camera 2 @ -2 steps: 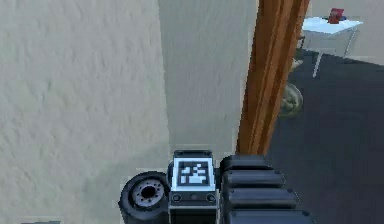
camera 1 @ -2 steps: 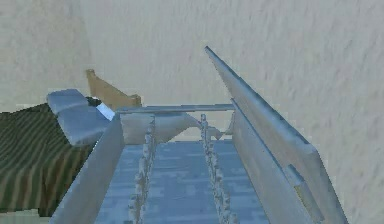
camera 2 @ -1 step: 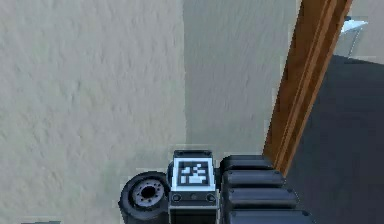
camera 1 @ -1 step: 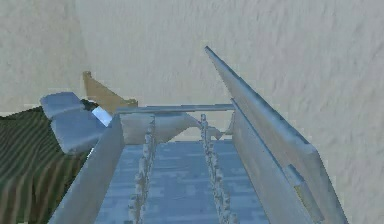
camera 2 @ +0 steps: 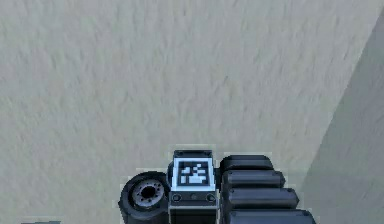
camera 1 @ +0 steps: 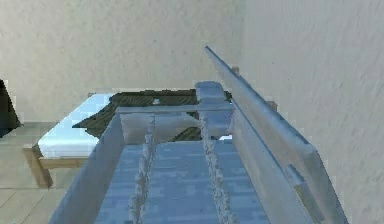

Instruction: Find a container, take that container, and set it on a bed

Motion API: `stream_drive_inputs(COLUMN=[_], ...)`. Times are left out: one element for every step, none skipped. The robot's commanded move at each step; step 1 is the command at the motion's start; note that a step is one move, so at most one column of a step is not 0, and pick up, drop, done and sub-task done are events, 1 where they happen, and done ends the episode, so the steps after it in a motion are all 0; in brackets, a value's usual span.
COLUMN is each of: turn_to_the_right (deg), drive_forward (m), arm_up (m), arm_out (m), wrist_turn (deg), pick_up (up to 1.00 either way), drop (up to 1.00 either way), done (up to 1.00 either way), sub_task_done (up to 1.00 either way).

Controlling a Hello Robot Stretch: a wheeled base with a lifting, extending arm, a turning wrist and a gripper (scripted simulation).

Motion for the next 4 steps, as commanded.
stream_drive_inputs(turn_to_the_right=[0.0,-30.0,0.0,-45.0], drive_forward=[0.45,0.0,0.65,0.0], arm_up=[0.0,0.0,0.0,0.0], arm_out=[0.0,0.0,0.0,0.0], wrist_turn=[0.0,0.0,0.0,0.0], pick_up=[0.0,0.0,0.0,0.0], drop=[0.0,0.0,0.0,0.0], done=[0.0,0.0,0.0,0.0], sub_task_done=[0.0,0.0,0.0,0.0])
